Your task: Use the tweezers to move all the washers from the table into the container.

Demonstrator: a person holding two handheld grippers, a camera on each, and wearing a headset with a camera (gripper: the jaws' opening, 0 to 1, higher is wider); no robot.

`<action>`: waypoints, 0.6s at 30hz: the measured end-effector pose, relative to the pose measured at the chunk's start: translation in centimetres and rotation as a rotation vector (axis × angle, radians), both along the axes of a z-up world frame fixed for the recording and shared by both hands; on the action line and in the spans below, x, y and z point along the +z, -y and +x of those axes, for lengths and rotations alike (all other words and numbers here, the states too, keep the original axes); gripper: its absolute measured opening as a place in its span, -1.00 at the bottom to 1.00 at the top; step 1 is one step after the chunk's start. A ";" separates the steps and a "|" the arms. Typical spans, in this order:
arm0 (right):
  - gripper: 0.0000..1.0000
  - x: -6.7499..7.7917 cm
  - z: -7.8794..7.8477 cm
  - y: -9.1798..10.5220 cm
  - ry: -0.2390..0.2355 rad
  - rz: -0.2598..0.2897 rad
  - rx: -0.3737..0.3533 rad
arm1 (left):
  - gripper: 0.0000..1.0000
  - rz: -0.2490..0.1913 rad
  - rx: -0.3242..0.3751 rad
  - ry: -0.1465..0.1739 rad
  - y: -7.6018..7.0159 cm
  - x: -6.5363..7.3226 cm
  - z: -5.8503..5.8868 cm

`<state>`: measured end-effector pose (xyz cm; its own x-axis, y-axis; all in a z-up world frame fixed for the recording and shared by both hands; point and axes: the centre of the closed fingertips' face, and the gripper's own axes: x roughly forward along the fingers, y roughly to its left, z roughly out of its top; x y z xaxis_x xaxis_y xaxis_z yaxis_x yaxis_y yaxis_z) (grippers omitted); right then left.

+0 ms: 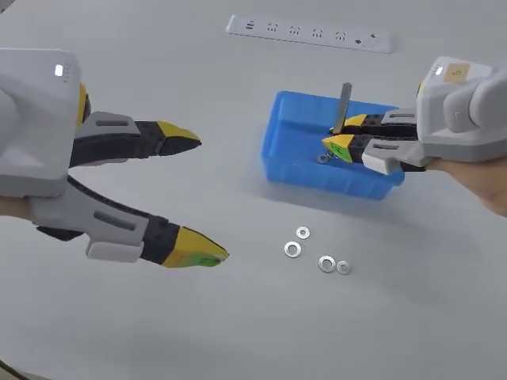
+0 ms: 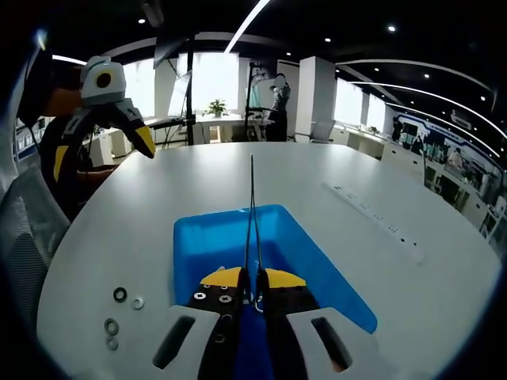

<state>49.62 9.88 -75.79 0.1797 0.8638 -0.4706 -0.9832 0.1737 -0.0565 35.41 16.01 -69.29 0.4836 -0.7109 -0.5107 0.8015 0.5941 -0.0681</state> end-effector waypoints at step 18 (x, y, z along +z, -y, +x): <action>-0.80 2.4 -1.3 -1.0 0.028 0.027 0.066 | -0.02 -0.229 0.013 0.136 4.5 4.6 12.0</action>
